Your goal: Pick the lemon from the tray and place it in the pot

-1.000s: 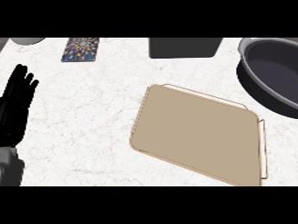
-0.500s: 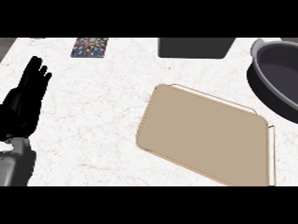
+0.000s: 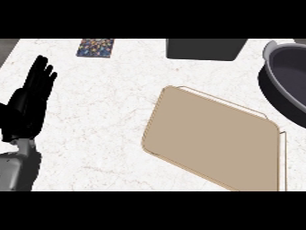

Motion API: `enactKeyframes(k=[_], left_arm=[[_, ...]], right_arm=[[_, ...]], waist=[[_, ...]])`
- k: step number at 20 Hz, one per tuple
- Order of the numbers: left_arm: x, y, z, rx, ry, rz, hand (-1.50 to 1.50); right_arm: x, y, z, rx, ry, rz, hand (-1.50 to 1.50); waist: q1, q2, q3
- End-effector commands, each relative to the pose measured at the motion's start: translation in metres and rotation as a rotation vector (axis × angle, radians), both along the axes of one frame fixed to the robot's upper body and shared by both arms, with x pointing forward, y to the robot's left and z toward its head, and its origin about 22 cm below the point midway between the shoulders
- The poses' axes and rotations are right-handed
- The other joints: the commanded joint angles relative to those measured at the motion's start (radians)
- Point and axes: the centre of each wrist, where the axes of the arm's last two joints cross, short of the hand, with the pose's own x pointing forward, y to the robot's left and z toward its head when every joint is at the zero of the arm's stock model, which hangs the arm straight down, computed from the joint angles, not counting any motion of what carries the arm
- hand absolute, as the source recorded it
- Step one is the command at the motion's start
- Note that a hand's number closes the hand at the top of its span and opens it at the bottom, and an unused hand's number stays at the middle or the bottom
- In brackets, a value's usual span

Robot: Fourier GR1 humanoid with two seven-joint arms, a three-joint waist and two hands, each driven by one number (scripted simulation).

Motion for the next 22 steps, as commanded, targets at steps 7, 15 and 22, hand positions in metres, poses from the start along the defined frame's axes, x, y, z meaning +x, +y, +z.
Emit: enactKeyframes(k=[7, 15, 22], left_arm=[[0.013, 0.002, 0.008, -0.013, -0.002, -0.015, 0.0], [0.011, -0.006, 0.008, -0.003, -0.017, -0.024, 0.0], [0.001, 0.0, -0.001, 0.001, -0.004, -0.024, 0.0]], right_arm=[[0.044, 0.018, -0.033, -0.018, 0.138, -0.001, 1.5], [0.048, 0.03, -0.06, 0.082, 0.386, 0.149, -1.5], [0.049, 0.027, -0.058, 0.476, 0.34, 0.239, -1.5]], waist=[[0.011, 0.007, 0.001], [0.017, 0.012, 0.003], [0.014, 0.01, 0.005]])
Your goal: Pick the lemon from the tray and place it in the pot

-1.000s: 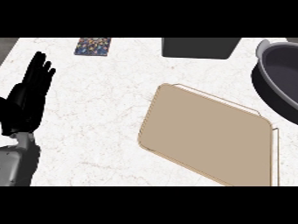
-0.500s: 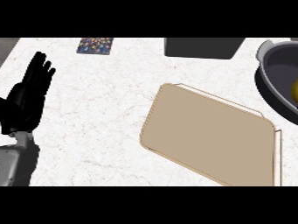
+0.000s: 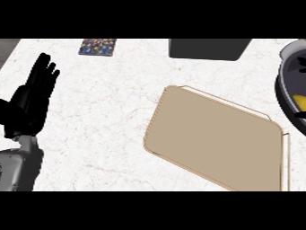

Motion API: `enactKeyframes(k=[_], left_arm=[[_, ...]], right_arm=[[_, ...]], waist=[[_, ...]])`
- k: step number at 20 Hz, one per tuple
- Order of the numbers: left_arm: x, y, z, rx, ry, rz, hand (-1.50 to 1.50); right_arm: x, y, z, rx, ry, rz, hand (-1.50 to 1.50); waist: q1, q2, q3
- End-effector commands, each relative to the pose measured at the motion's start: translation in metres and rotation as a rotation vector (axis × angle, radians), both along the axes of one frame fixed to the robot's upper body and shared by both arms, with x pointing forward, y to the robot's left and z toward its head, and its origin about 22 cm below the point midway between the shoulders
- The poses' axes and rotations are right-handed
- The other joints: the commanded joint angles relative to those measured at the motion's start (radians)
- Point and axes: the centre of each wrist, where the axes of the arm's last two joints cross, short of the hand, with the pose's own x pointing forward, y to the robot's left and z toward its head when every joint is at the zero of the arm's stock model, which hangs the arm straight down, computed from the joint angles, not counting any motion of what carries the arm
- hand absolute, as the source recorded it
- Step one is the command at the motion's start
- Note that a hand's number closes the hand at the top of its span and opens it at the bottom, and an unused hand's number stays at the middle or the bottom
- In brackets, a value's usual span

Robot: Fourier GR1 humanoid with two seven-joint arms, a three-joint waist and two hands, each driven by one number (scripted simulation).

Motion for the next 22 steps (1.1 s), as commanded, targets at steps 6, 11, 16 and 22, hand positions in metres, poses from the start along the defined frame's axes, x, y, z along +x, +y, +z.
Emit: enactKeyframes(k=[6, 11, 16, 22], left_arm=[[-0.003, 0.003, 0.002, 0.013, -0.007, 0.008, 0.0], [0.001, -0.001, 0.005, 0.002, -0.019, 0.012, 0.0], [0.001, -0.001, 0.001, -0.016, -0.015, -0.003, 0.0], [-0.002, 0.006, 0.004, -0.011, -0.013, 0.004, 0.0]], right_arm=[[-0.017, -0.037, 0.026, 0.393, 0.003, 0.056, -1.5], [-0.026, -0.059, 0.055, 0.384, 0.028, 0.034, -1.5], [-0.031, -0.065, 0.061, 0.42, 0.034, 0.028, -1.5], [-0.045, -0.08, 0.071, 0.389, 0.068, 0.019, -1.5]], waist=[[-0.008, 0.006, 0.005], [-0.004, 0.014, 0.007], [-0.003, 0.017, 0.008], [-0.001, 0.018, 0.012]])
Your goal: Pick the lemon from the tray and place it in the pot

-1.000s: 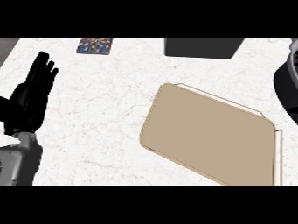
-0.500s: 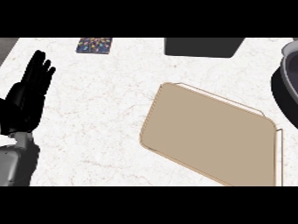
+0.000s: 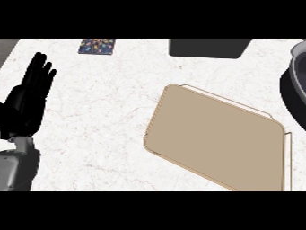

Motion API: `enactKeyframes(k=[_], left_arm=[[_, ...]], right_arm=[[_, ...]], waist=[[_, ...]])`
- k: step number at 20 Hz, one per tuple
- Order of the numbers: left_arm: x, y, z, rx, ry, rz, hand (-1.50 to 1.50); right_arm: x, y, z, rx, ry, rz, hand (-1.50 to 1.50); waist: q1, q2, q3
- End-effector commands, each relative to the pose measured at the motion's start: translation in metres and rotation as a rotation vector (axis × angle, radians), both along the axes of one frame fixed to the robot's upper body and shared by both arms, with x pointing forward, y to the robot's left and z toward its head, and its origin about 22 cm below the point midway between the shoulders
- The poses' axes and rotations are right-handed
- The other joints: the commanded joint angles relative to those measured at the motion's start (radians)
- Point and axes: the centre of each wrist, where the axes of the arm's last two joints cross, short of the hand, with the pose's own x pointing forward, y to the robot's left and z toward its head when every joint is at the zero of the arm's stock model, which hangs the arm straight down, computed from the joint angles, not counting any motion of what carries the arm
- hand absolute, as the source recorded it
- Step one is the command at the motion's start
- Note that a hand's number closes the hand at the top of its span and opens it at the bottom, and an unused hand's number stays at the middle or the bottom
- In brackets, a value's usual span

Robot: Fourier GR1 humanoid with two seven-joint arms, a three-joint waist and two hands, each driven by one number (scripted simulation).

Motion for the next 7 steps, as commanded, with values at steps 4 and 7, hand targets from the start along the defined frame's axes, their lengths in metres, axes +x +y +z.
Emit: enactKeyframes(k=[4, 7], left_arm=[[-0.003, 0.002, -0.007, -0.006, 0.019, -0.001, 0.0], [-0.001, -0.005, 0.002, -0.008, -0.007, -0.005, 0.0]], right_arm=[[-0.017, -0.018, 0.013, 0.103, -0.032, 0.162, -1.5], [-0.014, -0.017, 0.018, 0.085, -0.031, 0.151, -1.5]], waist=[[-0.001, 0.004, 0.002], [0.011, 0.004, 0.004]])
